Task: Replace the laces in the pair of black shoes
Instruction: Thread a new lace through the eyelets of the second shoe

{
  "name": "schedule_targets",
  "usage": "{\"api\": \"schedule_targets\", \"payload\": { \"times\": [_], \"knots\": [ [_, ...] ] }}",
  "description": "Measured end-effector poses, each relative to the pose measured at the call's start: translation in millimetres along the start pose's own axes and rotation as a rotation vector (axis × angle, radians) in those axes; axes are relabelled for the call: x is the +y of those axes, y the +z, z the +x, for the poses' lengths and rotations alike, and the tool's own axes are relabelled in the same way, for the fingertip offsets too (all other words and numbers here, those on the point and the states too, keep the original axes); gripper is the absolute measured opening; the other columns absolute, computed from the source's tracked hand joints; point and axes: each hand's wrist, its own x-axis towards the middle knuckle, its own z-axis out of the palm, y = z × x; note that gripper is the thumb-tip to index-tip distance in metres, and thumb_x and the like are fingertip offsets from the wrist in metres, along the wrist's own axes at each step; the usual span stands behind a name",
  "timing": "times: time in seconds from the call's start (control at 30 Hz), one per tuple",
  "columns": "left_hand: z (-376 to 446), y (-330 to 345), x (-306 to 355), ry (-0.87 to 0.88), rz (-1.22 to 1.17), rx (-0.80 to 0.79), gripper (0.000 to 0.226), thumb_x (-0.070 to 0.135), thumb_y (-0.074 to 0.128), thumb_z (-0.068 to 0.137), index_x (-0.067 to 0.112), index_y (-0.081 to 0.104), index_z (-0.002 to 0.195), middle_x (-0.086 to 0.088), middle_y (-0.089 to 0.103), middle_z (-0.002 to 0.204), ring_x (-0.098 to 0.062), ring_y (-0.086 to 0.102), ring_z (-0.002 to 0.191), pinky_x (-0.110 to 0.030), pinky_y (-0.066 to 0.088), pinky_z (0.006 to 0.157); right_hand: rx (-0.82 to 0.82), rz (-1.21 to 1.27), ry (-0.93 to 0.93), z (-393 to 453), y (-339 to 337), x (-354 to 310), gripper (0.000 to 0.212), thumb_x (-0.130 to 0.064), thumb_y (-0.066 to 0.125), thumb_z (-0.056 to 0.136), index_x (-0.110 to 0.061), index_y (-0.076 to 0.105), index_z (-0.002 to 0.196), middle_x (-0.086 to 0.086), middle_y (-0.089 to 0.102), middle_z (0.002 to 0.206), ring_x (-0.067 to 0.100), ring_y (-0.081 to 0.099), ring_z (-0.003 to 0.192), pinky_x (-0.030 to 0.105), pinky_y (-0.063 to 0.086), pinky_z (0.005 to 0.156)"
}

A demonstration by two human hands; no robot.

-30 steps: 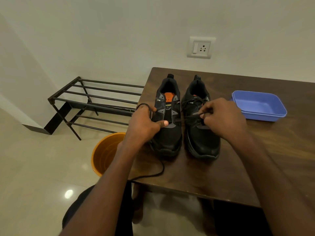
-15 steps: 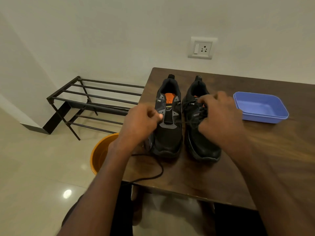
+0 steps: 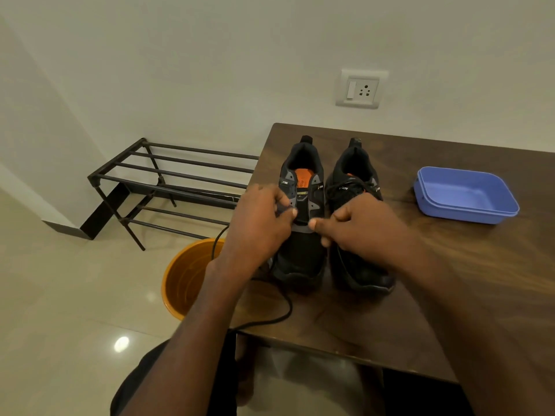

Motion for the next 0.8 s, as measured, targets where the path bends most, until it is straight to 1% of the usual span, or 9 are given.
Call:
{"api": "schedule_targets", "payload": {
  "times": [0.07, 0.2, 0.27, 0.37, 0.43, 0.53, 0.63, 0.7, 0.8],
  "knots": [
    [-3.8, -5.4, 11.3, -0.022, -0.266, 0.038, 0.026, 0.041, 0.056, 0.105, 0.016, 0.065, 0.1, -0.002, 0.068, 0.084, -0.012, 0.064, 0.075, -0.027, 0.051, 0.068, -0.108, 0.512, -0.04, -15.3, -14.8, -7.3, 0.029, -0.04, 0.068, 0.095, -0.015, 0.078, 0.085, 0.001, 0.067, 0.064, 0.006, 0.055, 0.053, 0.017, 0.041, 0.049],
    [-14.2, -13.2, 37.0, -0.166, -0.933, -0.351, 0.065, 0.063, 0.029, 0.103, 0.011, 0.066, 0.115, -0.012, 0.077, 0.093, -0.026, 0.076, 0.086, -0.039, 0.059, 0.08, -0.092, 1.198, -0.113, -16.4, -18.2, -9.1, 0.02, -0.022, 0.066, 0.092, -0.008, 0.074, 0.104, 0.008, 0.077, 0.089, 0.013, 0.073, 0.075, 0.02, 0.058, 0.061],
    [-16.8, -14.5, 39.1, -0.153, -0.957, -0.562, 0.069, 0.066, 0.025, 0.103, 0.013, 0.061, 0.129, -0.019, 0.077, 0.106, -0.035, 0.075, 0.096, -0.036, 0.057, 0.08, -0.02, 1.327, -0.093, -10.5, -15.5, -3.9, 0.022, -0.018, 0.065, 0.093, -0.006, 0.071, 0.111, 0.012, 0.079, 0.102, 0.017, 0.077, 0.089, 0.022, 0.061, 0.073],
    [-17.0, -16.9, 31.7, -0.039, -0.916, -0.667, 0.043, 0.04, 0.047, 0.108, 0.014, 0.053, 0.141, -0.015, 0.074, 0.096, -0.028, 0.068, 0.08, -0.033, 0.054, 0.072, 0.113, 1.426, -0.077, -3.6, -20.9, 6.8, 0.019, -0.017, 0.062, 0.098, -0.006, 0.069, 0.112, 0.014, 0.078, 0.108, 0.021, 0.077, 0.098, 0.021, 0.062, 0.075],
    [-13.4, -20.5, 25.6, -0.063, -0.99, -0.593, 0.038, 0.021, 0.056, 0.105, 0.014, 0.053, 0.142, -0.006, 0.066, 0.079, -0.015, 0.06, 0.068, -0.027, 0.051, 0.063, 0.245, 1.335, -0.004, -2.1, -26.7, 14.9, 0.018, -0.024, 0.063, 0.101, -0.009, 0.07, 0.106, 0.01, 0.079, 0.098, 0.019, 0.077, 0.089, 0.02, 0.06, 0.066],
    [-3.8, -27.2, 10.6, -0.098, -1.026, -0.373, 0.031, 0.012, 0.054, 0.105, 0.009, 0.057, 0.135, -0.003, 0.059, 0.074, -0.011, 0.053, 0.063, -0.023, 0.045, 0.056, 0.516, 0.526, 0.17, 1.3, -30.8, 36.5, 0.026, -0.039, 0.064, 0.1, -0.015, 0.071, 0.092, 0.002, 0.075, 0.077, 0.017, 0.072, 0.074, 0.027, 0.05, 0.058],
    [1.2, -24.6, -0.1, -0.081, -0.923, -0.221, 0.024, 0.014, 0.058, 0.104, 0.005, 0.058, 0.126, -0.003, 0.062, 0.073, -0.014, 0.045, 0.058, -0.022, 0.041, 0.054, 0.662, -0.16, 0.196, 3.2, -23.3, 40.3, 0.031, -0.036, 0.072, 0.094, -0.018, 0.065, 0.118, 0.006, 0.066, 0.12, 0.026, 0.061, 0.11, 0.034, 0.046, 0.082],
    [2.6, -18.6, 0.0, -0.042, -0.868, -0.222, 0.026, 0.019, 0.064, 0.101, 0.004, 0.058, 0.121, -0.004, 0.064, 0.072, -0.015, 0.043, 0.055, -0.023, 0.039, 0.052, 0.666, -0.179, -0.078, 5.7, -11.0, 30.7, 0.042, -0.032, 0.072, 0.093, -0.024, 0.058, 0.132, 0.002, 0.054, 0.135, 0.023, 0.049, 0.124, 0.03, 0.04, 0.095],
    [4.4, -11.1, 3.0, 0.018, -0.84, -0.287, 0.025, 0.027, 0.068, 0.099, 0.008, 0.06, 0.114, -0.006, 0.064, 0.071, -0.014, 0.044, 0.051, -0.024, 0.036, 0.05, 0.373, 0.102, -0.393, 6.6, 10.1, 12.6, 0.023, -0.029, 0.068, 0.097, -0.026, 0.069, 0.12, -0.012, 0.069, 0.11, 0.003, 0.062, 0.1, 0.015, 0.048, 0.083]
  ]
}}
